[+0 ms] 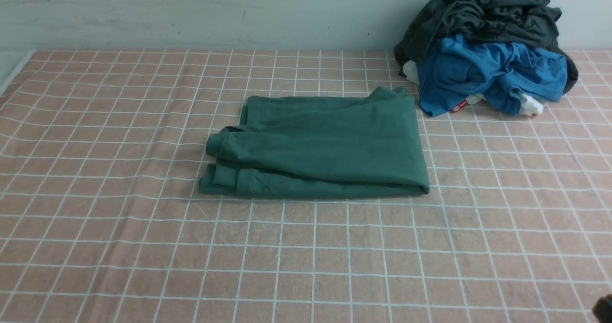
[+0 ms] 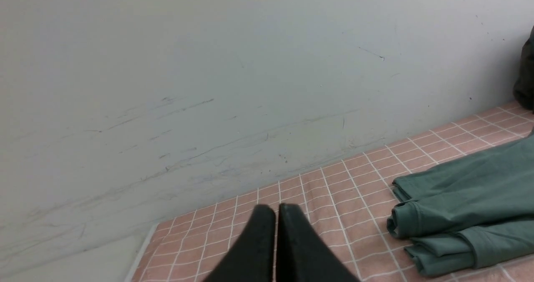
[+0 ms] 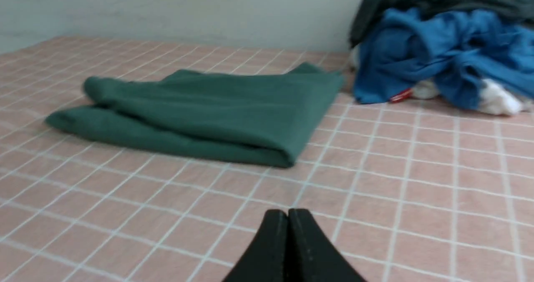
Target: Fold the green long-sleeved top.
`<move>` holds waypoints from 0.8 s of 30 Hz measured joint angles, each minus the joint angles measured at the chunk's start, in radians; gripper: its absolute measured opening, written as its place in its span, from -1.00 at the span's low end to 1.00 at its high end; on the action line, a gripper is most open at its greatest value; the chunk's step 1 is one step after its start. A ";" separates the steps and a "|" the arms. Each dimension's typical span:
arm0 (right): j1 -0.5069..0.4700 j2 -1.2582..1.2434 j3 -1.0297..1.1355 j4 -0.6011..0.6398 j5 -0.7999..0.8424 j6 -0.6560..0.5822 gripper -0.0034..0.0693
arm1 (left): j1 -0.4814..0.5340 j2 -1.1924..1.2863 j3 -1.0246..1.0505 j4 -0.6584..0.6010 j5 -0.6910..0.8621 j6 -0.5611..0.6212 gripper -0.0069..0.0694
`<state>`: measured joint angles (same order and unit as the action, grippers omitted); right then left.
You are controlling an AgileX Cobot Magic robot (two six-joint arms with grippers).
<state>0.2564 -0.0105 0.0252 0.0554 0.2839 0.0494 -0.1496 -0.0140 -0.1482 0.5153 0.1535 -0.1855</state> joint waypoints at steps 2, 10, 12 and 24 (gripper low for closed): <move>-0.076 0.000 0.000 -0.001 0.016 0.000 -0.93 | 0.000 0.000 0.000 0.000 0.000 0.000 -0.83; -0.184 0.000 -0.001 -0.007 0.065 0.001 -0.93 | 0.000 0.000 0.000 0.000 0.001 0.000 -0.83; -0.239 0.000 -0.001 -0.011 0.068 0.001 -0.93 | 0.000 0.000 0.000 0.000 0.001 0.000 -0.83; -0.409 0.000 -0.001 -0.012 0.070 0.001 -0.93 | 0.000 0.000 0.000 0.000 0.001 0.000 -0.83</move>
<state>-0.1527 -0.0105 0.0242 0.0438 0.3542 0.0505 -0.1496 -0.0140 -0.1482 0.5153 0.1549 -0.1855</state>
